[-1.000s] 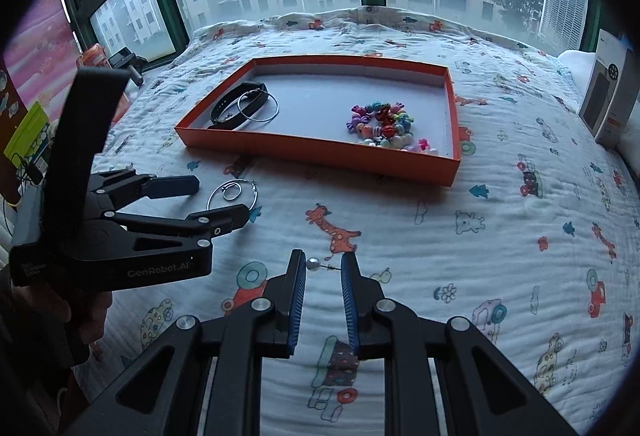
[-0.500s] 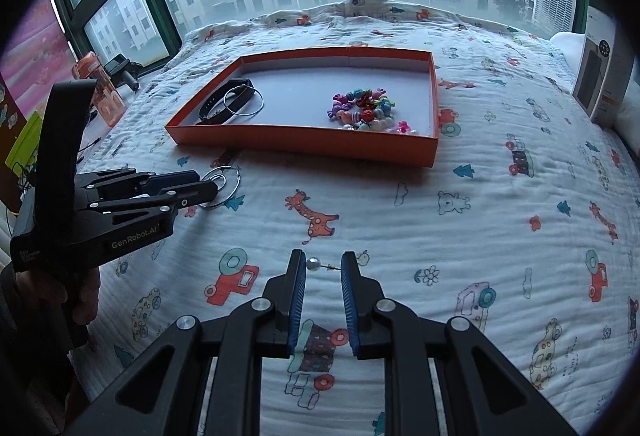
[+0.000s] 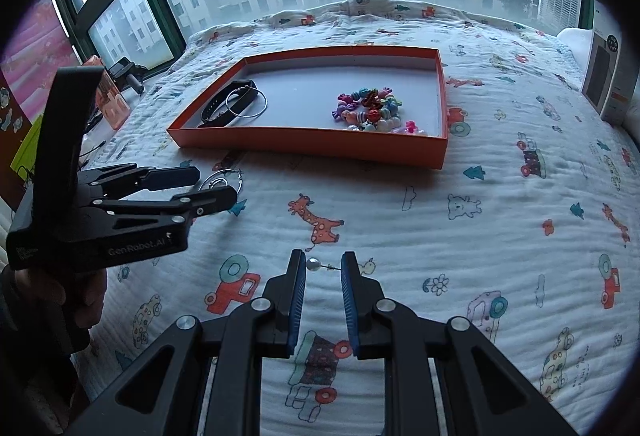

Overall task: Organize jewelry
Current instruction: 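Grasp the large silver hoop with the left gripper while the right gripper holds the stud, then carry the hoop and stud over the tray and open both grippers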

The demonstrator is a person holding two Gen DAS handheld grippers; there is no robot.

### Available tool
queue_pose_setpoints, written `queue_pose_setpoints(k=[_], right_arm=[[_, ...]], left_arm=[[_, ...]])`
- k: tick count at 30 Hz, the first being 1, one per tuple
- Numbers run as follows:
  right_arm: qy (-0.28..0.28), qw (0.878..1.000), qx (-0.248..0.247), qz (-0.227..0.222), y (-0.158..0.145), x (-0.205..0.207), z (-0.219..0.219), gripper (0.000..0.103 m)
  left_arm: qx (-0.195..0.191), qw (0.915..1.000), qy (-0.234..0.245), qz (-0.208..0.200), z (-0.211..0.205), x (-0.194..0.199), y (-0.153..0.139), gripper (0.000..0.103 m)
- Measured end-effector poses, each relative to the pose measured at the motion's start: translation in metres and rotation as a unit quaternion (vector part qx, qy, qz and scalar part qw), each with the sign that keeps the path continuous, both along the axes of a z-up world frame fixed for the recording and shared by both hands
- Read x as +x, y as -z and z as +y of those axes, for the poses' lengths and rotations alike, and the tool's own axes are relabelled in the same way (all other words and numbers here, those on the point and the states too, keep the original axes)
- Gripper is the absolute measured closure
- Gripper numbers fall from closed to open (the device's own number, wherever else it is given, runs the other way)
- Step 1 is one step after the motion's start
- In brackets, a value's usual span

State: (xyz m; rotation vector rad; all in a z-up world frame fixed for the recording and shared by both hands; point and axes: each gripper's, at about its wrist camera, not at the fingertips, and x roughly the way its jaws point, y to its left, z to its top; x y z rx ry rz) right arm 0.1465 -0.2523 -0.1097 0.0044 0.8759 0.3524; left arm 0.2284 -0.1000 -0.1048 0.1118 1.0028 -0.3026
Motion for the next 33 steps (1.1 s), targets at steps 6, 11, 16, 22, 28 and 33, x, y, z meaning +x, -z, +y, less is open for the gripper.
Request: queue_pose_setpoints(k=[6,11,16,22,28,33], right_arm=[[0.002,1.000,0.004,0.002,0.001,0.004,-0.004,0.082],[0.004,1.000,0.002,-0.003,-0.003,0.005,-0.004,0.082],[0.008,1.000,0.004,-0.010,-0.011,0.004,-0.006,0.082],[0.008,1.000,0.007,-0.027,-0.030,0.006,-0.005,0.082],[0.002,0.999,0.017,-0.052,-0.057,0.018,-0.004,0.082],[-0.010,0.997,0.018,-0.076,-0.082,0.031,0.002,0.082]], left_arm=[[0.021,0.9996,0.014,-0.011,-0.011,0.001,0.005,0.051],[0.022,0.9995,0.015,-0.014,-0.010,0.001,0.004,0.051],[0.009,0.9996,0.009,-0.025,-0.006,-0.005,-0.011,0.051],[-0.012,0.9979,-0.005,-0.063,0.012,-0.013,-0.055,0.051],[-0.025,0.9939,-0.024,-0.104,0.046,-0.004,-0.116,0.051],[-0.045,0.9903,-0.031,-0.128,0.068,0.013,-0.165,0.051]])
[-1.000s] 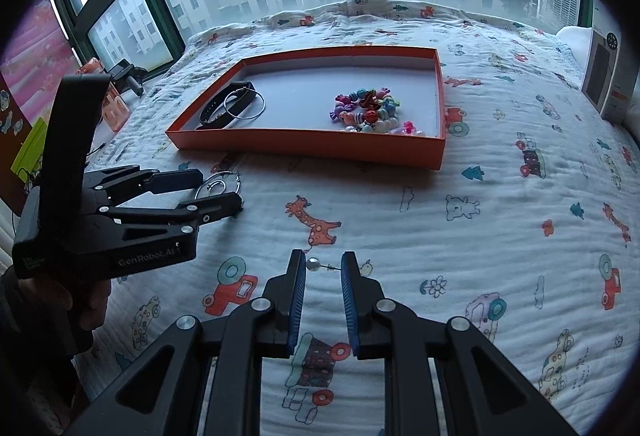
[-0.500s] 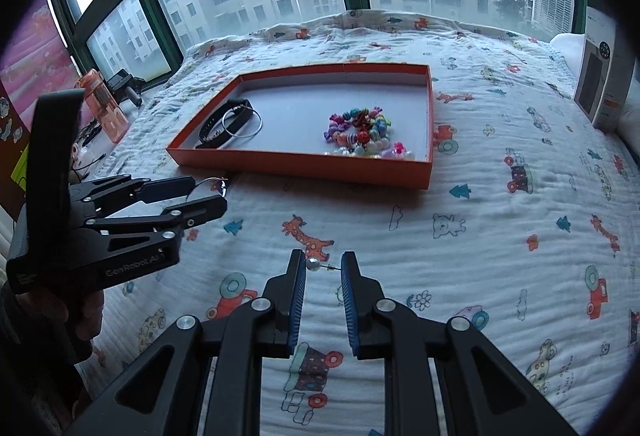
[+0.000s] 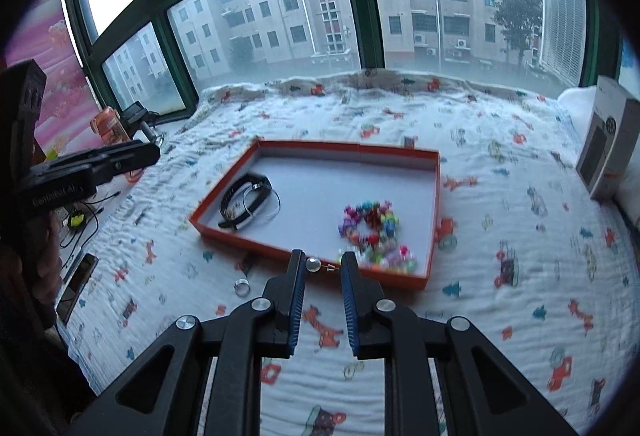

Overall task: Organize jewelry
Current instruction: 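Carry the hoop and stud over the tray and open both grippers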

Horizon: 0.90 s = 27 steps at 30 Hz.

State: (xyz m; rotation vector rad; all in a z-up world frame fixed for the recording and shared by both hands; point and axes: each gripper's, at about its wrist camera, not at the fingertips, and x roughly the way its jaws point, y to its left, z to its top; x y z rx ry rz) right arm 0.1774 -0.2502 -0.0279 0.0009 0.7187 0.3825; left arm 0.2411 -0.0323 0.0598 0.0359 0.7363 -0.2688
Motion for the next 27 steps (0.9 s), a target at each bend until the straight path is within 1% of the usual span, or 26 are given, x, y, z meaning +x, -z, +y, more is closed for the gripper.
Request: queue_pose_setpoints(k=[2,5,7,9,12,16,21,24,27], right_arm=[[-0.002,1.000,-0.002,-0.007,-0.006,0.005,0.002,0.082],[-0.004,1.000,0.001,-0.013,-0.014,0.016,0.002,0.082],[-0.006,1.000,0.004,-0.016,-0.017,0.023,0.001,0.082],[-0.003,1.000,0.004,-0.014,-0.018,0.032,-0.001,0.082],[0.002,1.000,0.000,-0.002,-0.012,0.045,-0.004,0.082],[0.008,1.000,-0.009,0.012,0.000,0.057,-0.005,0.082],[0.018,0.999,-0.005,0.038,0.021,0.070,-0.010,0.082],[0.021,0.998,-0.003,0.051,0.030,0.078,-0.011,0.082],[0.023,0.998,-0.005,0.056,0.035,0.085,-0.009,0.082]], left_arm=[[-0.008,0.9999,0.002,-0.010,0.005,0.008,-0.017,0.051],[-0.005,0.9997,-0.002,-0.022,0.005,0.019,-0.031,0.051],[-0.013,0.9997,-0.003,-0.022,0.004,0.026,-0.034,0.051],[-0.022,0.9997,-0.001,-0.014,-0.001,0.036,-0.030,0.051],[-0.025,0.9997,0.005,0.002,-0.013,0.046,-0.012,0.051],[-0.029,0.9989,0.011,0.036,-0.031,0.060,0.027,0.051],[-0.022,0.9972,0.018,0.070,-0.050,0.075,0.068,0.051],[-0.019,0.9959,0.021,0.086,-0.060,0.084,0.089,0.051],[-0.019,0.9948,0.022,0.098,-0.064,0.091,0.103,0.051]])
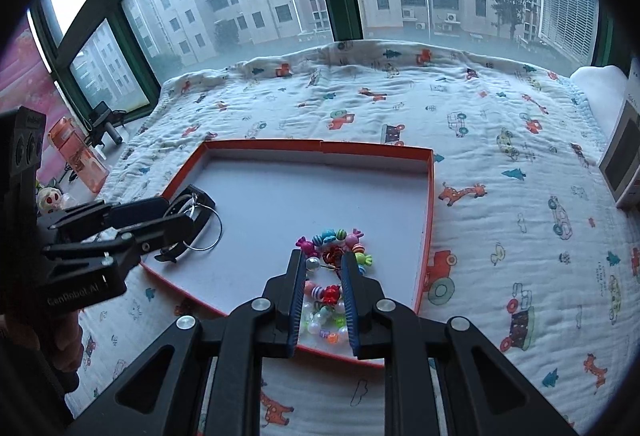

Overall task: Organize jewelry
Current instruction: 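Carry the hoop and stud over the tray and open both grippers, then move the right gripper out of the tray toward the small silver ring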

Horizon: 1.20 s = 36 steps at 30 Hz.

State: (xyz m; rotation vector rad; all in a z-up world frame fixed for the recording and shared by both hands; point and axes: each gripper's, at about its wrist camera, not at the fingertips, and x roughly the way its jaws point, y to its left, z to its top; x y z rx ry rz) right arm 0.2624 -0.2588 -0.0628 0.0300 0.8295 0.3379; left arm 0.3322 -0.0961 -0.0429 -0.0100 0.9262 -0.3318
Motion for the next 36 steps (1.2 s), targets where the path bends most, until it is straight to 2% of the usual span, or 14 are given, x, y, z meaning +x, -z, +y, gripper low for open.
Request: queue_pose_setpoints(k=[5,16,28,36], right_arm=[[0.005,1.000,-0.009,0.002,0.008,0.015,0.002,0.082],[0.008,1.000,-0.017,0.023,0.028,0.029,-0.001,0.082],[0.006,0.999,-0.027,0.025,0.030,0.030,0.001,0.079],[0.006,1.000,-0.025,0.017,0.023,0.022,0.001,0.078]], left_arm=[[0.015,0.9998,0.006,0.013,-0.009,0.009,0.019,0.051],[0.022,0.9994,0.009,0.026,-0.016,0.015,0.036,0.050],[0.024,0.9993,0.006,0.028,-0.015,0.016,0.034,0.049],[0.023,0.9996,0.006,0.014,-0.014,0.005,0.020,0.049]])
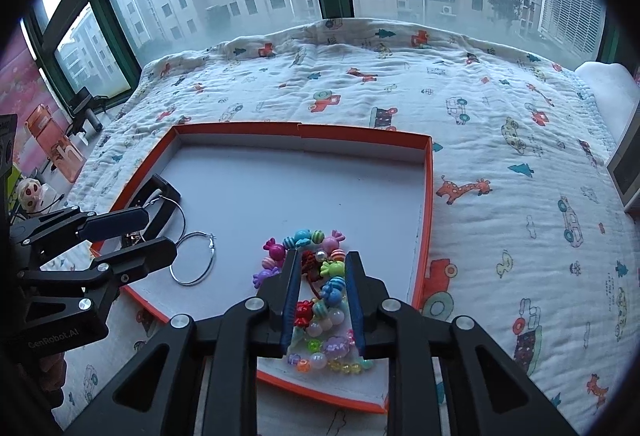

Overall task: Organize jewelry
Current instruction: 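Move the right gripper out of the tray toward the small silver ring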

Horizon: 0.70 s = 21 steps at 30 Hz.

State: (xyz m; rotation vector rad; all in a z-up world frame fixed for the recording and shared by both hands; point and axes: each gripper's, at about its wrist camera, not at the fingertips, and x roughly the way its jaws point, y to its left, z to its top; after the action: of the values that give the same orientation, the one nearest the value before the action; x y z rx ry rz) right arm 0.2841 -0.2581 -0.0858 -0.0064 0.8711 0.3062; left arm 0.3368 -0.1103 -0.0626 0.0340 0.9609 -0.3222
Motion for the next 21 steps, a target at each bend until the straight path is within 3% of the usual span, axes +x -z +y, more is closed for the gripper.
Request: queue_pose_setpoints(k=[10,21], right_arm=[[-0.011,1.000,0.010,-0.011,-0.014,-0.029,0.006,0.078],[-0.045,0.999,0.016,-0.007,-0.010,-0.070,0.025,0.078]], left_arm=[[0.002,0.9997,-0.004,-0.023,0.011,-0.035,-0.027,0.048],[0.001,0.9991,-0.038,-0.019,0.048,-0.070,-0.028,0.048]])
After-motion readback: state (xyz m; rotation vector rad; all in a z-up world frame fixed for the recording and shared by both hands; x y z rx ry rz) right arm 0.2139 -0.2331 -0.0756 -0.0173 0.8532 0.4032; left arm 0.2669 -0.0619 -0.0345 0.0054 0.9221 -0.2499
